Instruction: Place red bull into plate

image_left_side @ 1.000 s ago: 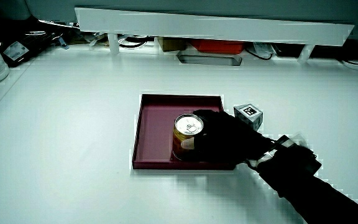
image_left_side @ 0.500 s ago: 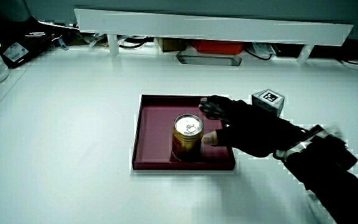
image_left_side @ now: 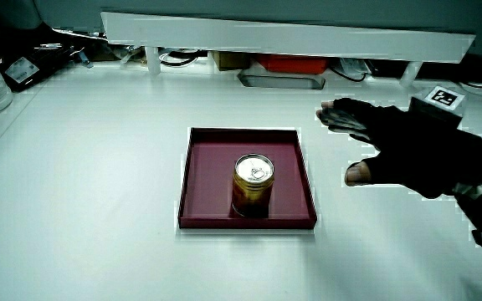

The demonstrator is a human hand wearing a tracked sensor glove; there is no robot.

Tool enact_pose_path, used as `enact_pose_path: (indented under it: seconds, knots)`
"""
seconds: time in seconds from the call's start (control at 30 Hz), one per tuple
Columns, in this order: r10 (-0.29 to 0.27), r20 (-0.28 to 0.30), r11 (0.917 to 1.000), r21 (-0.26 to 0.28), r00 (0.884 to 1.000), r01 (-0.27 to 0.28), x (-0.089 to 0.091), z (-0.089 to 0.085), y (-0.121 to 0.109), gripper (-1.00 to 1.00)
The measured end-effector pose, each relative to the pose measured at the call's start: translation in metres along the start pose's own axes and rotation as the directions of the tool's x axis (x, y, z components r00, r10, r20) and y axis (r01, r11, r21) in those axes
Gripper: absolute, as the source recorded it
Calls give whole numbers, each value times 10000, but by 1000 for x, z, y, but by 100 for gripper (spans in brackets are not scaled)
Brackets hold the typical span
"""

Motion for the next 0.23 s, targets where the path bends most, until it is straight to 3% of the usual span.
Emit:
enact_pose_path:
  seconds: [0.03,0.07,0.13,0.23]
  knots:
    - [150,-56,9999,15,9999,-150,-4,2,-4,-100]
    - [376,589,9991,186,9976,-388,1,7,-6,-100]
    - [134,986,9991,385,9950,-173,-4,12,-14,-100]
    - [399,1509,9974,531,9878,-484,-5,17,-23,-100]
